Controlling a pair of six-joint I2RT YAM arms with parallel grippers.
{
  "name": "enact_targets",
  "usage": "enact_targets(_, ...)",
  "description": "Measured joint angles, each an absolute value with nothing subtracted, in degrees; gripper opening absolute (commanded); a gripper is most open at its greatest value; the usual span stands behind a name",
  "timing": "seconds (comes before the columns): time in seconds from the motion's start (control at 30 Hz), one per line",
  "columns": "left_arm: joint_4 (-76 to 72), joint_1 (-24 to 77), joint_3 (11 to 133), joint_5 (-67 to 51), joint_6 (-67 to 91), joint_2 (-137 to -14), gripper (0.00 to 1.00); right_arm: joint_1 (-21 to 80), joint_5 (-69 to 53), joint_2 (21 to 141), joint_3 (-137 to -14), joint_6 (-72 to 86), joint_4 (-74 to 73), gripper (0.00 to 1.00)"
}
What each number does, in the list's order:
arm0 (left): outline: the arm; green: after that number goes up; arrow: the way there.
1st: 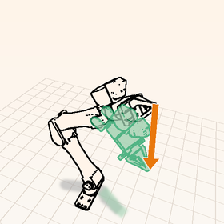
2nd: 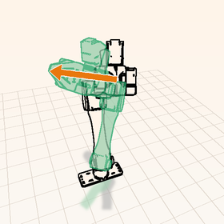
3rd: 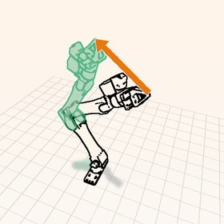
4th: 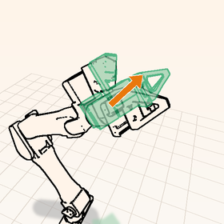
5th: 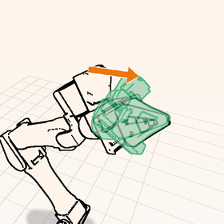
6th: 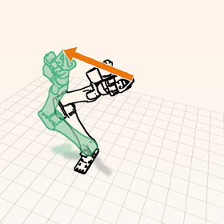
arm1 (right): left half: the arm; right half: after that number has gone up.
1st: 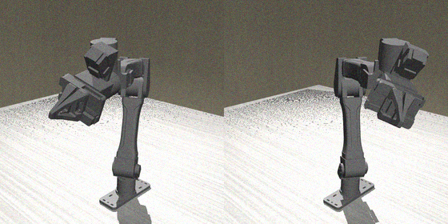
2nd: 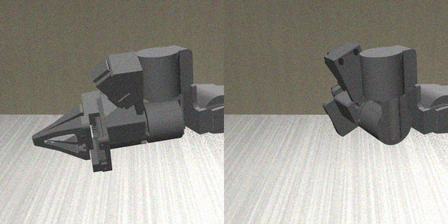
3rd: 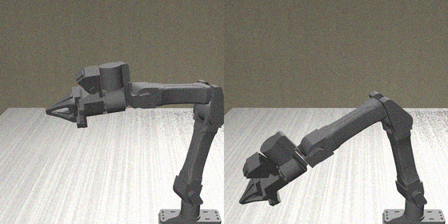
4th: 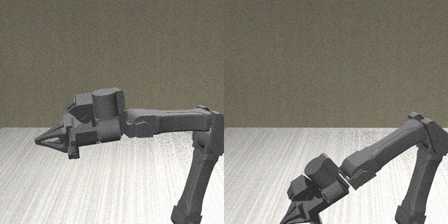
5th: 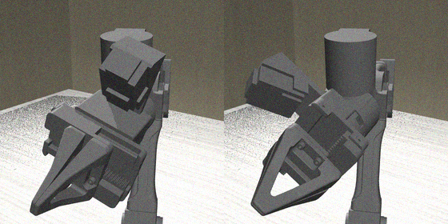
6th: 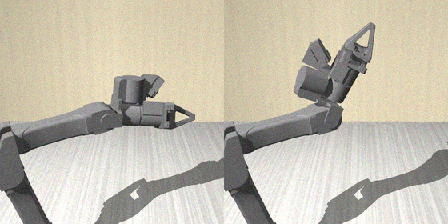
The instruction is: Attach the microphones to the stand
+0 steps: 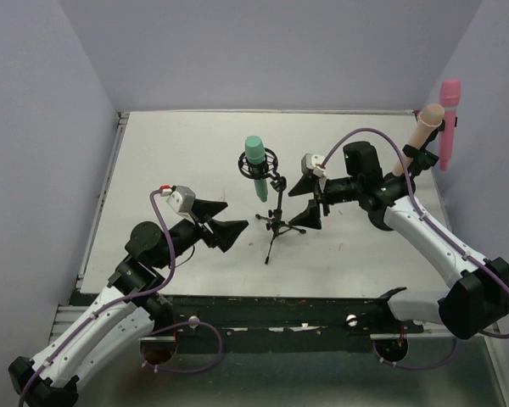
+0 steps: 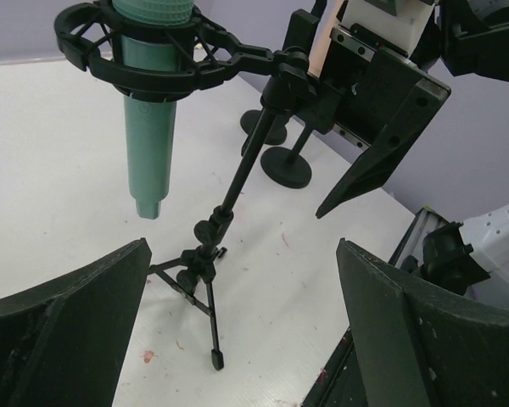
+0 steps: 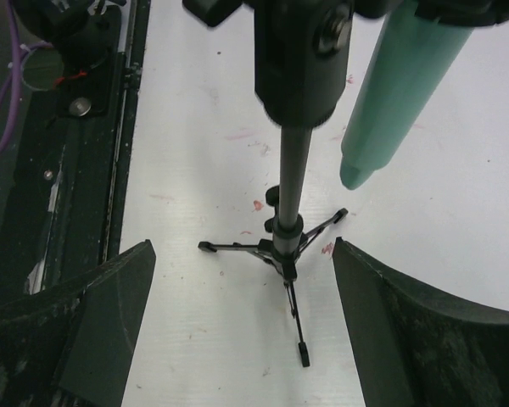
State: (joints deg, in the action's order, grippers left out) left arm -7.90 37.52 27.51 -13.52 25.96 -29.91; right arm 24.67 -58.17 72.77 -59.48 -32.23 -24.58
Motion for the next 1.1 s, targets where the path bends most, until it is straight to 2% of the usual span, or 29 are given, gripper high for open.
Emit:
enact_targets(0.13,-5.4,37.5,27.5,-10.7,25.7,-27.8,0.98,27.4,-53.6,73.0,-59.9,-25.0,-19.2,0.83)
enact_targets(0.37,-2.8,37.5,27.6,-8.3,25.7,-26.7,0.98,29.3,-49.4,73.6,-59.8,-17.4,-12.8,0.79)
enact_targets(0.5,-1.6,37.5,27.8,-7.9,25.7,-26.7,0.98,29.7,-47.9,74.3,-59.8,-15.0,-10.7,0.72)
enact_targets(0.63,-0.6,37.5,28.4,-7.3,25.7,-26.5,0.98,29.9,-47.5,74.9,-59.8,-13.9,-9.3,0.58)
enact_targets(0.9,-0.2,37.5,28.5,-6.9,25.7,-25.7,0.98,31.2,-48.3,76.2,-60.1,-16.1,-8.9,0.39)
enact_targets(1.0,0.6,37.5,28.5,-6.7,25.7,-25.2,0.98,31.5,-48.5,77.0,-60.3,-17.0,-9.1,0.27)
enact_targets(1.1,1.2,37.5,28.5,-6.5,25.8,-24.2,0.98,31.5,-48.6,77.0,-60.5,-17.7,-9.2,0.20)
